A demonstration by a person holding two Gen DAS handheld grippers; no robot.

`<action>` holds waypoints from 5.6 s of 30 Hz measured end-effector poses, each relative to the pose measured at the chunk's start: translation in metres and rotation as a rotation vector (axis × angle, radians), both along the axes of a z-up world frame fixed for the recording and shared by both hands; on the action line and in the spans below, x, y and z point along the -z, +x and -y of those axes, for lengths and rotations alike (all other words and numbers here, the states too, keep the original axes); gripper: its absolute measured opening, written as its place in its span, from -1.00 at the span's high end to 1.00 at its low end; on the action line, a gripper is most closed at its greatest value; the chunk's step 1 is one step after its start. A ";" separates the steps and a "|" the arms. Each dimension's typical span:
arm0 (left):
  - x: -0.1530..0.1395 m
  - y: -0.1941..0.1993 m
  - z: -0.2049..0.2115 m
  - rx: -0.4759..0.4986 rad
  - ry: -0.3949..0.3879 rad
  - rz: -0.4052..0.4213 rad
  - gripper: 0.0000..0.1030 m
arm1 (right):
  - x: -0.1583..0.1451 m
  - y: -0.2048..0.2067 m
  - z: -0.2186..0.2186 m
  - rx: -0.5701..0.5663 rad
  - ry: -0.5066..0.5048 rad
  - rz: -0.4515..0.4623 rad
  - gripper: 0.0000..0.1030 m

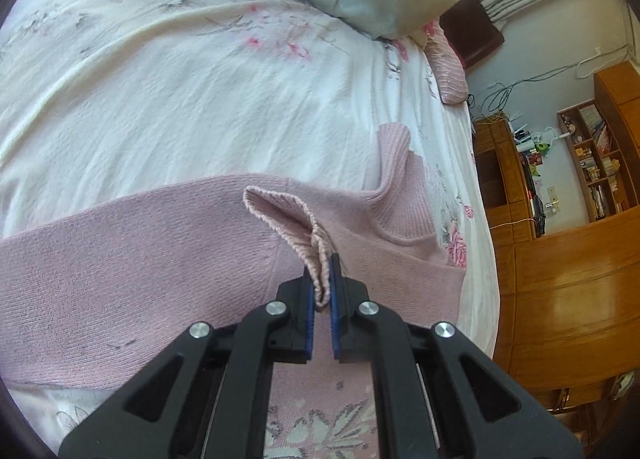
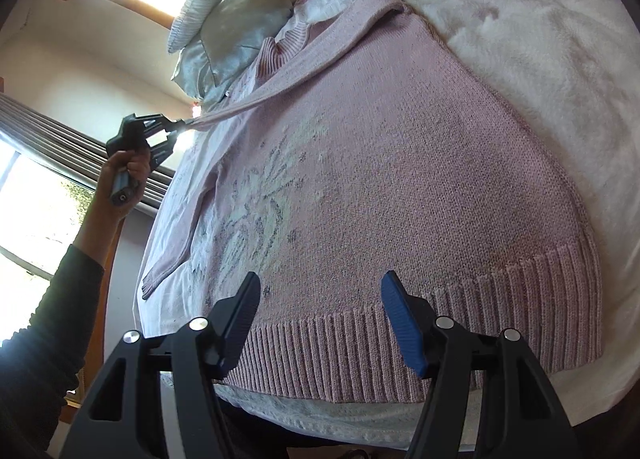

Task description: Fold small clothes

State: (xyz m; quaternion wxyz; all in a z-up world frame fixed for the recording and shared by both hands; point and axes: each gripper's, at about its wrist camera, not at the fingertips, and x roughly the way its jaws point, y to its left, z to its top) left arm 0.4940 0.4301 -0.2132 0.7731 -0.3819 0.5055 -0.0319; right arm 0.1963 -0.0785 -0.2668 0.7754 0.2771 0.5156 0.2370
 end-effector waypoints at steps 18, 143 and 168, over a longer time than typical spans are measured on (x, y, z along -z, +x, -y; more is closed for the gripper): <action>0.011 -0.020 0.000 -0.056 0.090 0.063 -0.24 | 0.001 0.001 -0.017 -0.026 0.003 -0.006 -0.25; 0.056 -0.297 0.042 -0.062 -0.124 0.139 -0.73 | -0.127 0.381 -0.059 -0.099 -0.098 0.062 0.80; 0.065 -0.285 0.060 -0.010 -0.123 0.107 -0.74 | -0.012 0.366 0.057 0.088 -0.104 -0.107 0.28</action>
